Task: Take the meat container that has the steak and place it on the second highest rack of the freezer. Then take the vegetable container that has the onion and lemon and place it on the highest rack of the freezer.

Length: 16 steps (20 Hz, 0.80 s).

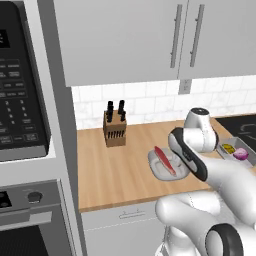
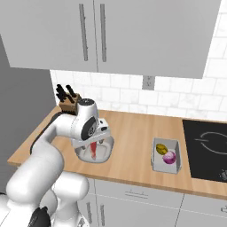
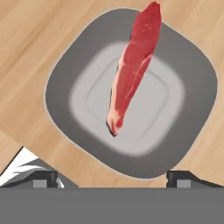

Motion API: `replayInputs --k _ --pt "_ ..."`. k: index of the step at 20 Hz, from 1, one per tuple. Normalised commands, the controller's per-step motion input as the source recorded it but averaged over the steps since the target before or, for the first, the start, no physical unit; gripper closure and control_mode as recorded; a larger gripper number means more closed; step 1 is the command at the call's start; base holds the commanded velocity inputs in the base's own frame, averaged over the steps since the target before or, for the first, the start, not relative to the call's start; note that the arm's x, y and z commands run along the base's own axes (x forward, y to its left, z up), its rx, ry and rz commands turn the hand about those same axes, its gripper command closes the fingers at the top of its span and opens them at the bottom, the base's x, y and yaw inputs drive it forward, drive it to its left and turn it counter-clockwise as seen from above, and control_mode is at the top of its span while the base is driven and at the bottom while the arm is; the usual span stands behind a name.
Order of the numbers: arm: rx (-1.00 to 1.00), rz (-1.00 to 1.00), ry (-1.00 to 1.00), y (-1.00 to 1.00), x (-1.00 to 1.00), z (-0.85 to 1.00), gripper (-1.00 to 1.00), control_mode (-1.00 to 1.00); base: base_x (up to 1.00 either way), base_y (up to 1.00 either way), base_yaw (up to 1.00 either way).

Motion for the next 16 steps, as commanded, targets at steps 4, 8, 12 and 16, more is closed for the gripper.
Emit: replayInputs --k 4,8,12,16 --pt "0.00 0.00 0.00 0.09 0.00 -0.28 -1.00 -1.00 0.00 0.00 0.00" --pt "0.00 0.00 0.01 0.22 0.09 -0.05 -1.00 -1.00 0.00 0.00 0.00" --pt "0.00 0.00 0.07 0.39 0.01 0.00 -1.00 -1.00 0.00 0.00 0.00" --pt "0.00 0.00 0.09 0.49 0.00 -0.09 -1.00 -1.00 0.00 0.00 0.00"
